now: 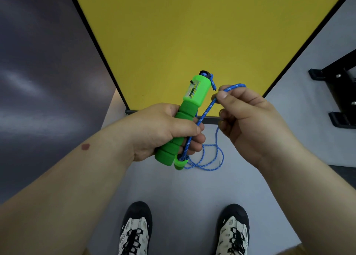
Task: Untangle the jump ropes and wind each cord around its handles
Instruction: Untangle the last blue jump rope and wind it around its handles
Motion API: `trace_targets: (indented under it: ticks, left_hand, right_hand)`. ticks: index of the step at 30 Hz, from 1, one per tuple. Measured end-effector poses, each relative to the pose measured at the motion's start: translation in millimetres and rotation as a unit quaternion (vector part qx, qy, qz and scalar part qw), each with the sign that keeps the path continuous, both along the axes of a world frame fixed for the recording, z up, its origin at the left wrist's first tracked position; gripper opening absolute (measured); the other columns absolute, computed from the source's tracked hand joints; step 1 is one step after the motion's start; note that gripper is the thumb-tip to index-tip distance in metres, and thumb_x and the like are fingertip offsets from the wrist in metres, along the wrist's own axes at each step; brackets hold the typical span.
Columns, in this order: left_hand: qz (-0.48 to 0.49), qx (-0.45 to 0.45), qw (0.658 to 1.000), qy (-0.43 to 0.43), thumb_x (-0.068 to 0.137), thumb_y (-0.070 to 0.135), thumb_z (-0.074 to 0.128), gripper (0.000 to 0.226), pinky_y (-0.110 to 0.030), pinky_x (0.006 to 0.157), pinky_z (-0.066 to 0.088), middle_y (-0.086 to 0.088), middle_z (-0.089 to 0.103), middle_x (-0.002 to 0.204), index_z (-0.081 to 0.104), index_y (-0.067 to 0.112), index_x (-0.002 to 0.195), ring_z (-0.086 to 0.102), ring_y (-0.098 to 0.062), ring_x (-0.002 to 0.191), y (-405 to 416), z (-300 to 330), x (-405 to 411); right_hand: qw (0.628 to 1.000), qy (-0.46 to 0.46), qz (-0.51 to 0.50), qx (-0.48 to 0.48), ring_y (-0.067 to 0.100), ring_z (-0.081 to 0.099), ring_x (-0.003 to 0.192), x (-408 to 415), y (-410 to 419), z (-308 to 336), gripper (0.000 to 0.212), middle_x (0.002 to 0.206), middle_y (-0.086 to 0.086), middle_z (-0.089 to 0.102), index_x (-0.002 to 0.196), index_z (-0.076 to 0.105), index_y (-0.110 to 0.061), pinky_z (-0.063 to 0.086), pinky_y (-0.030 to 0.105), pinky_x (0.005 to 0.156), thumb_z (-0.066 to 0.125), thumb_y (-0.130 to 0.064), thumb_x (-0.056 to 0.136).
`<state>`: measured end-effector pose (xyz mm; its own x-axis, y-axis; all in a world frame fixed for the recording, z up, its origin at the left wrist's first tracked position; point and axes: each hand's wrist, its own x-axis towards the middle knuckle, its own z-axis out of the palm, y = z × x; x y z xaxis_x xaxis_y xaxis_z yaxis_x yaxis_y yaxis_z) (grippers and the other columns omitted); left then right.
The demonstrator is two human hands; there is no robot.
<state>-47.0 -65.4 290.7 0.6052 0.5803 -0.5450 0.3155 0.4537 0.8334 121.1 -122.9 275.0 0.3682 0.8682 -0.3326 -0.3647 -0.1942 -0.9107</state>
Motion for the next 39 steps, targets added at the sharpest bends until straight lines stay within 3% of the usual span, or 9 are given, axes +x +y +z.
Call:
trace_targets:
  ticks: [3, 9, 18, 26, 31, 39]
  left_hand:
    - [0.003, 0.003, 1.0, 0.001, 0.093, 0.002, 0.062, 0.003, -0.037, 0.078, 0.06, -0.012, 0.071, 0.079, 0.063, 0.002, 0.097, 0.07, -0.024, 0.073, 0.7, -0.5, 0.5]
    - [-0.002, 0.02, 1.0, 0.004, 0.093, 0.002, 0.062, 0.005, -0.043, 0.085, 0.06, -0.011, 0.072, 0.08, 0.065, 0.004, 0.097, 0.071, -0.025, 0.076, 1.2, -2.1, 0.4]
    - [-0.003, 0.0, 1.0, -0.006, 0.093, 0.0, 0.061, 0.005, -0.036, 0.078, 0.06, -0.013, 0.07, 0.08, 0.062, 0.001, 0.098, 0.068, -0.024, 0.072, -1.1, 0.0, 1.2]
    - [-0.012, 0.005, 1.0, -0.006, 0.094, 0.001, 0.06, 0.005, -0.033, 0.073, 0.062, -0.012, 0.071, 0.081, 0.063, 0.003, 0.098, 0.071, -0.023, 0.074, 0.8, -0.9, 0.7]
    - [0.011, -0.005, 1.0, -0.018, 0.093, 0.001, 0.061, 0.01, -0.029, 0.069, 0.06, -0.012, 0.071, 0.082, 0.063, 0.001, 0.103, 0.071, -0.023, 0.073, 2.6, 0.0, 0.4]
    - [0.0, 0.002, 1.0, -0.025, 0.092, 0.001, 0.061, 0.015, -0.028, 0.073, 0.058, -0.01, 0.071, 0.084, 0.062, 0.004, 0.107, 0.071, -0.022, 0.082, 7.2, -2.2, -3.6]
  right_hand:
    - [1.0, 0.012, 0.0, -0.005, 0.011, 0.051, 0.063, 0.3, -0.3, -1.3, 0.01, 0.087, 0.0, 0.067, 0.081, 0.074, -0.023, 0.043, 0.026, 0.06, 0.072, -0.017, 0.089]
    - [0.989, -0.021, 0.139, -0.041, 0.008, 0.051, 0.059, -5.0, -4.4, -0.8, 0.01, 0.083, 0.002, 0.066, 0.082, 0.073, -0.021, 0.041, 0.025, 0.06, 0.071, -0.014, 0.088]
    - [1.0, -0.011, 0.015, -0.019, 0.008, 0.051, 0.059, -0.2, -0.5, -1.9, 0.005, 0.092, 0.004, 0.069, 0.086, 0.074, -0.021, 0.043, 0.025, 0.059, 0.074, -0.016, 0.087]
    - [0.985, -0.052, 0.153, -0.054, 0.01, 0.051, 0.061, -1.4, -3.4, -5.3, 0.007, 0.082, 0.006, 0.062, 0.083, 0.071, -0.02, 0.04, 0.027, 0.06, 0.073, -0.013, 0.086]
    - [0.993, -0.055, 0.108, 0.007, 0.011, 0.051, 0.06, -2.8, -2.5, -4.3, 0.014, 0.078, 0.004, 0.064, 0.078, 0.07, -0.022, 0.037, 0.029, 0.061, 0.073, -0.011, 0.087]
    - [0.99, -0.068, 0.111, 0.053, 0.013, 0.051, 0.057, -8.4, -3.9, -5.2, 0.006, 0.084, 0.012, 0.071, 0.091, 0.061, -0.014, 0.04, 0.027, 0.056, 0.065, -0.013, 0.095]
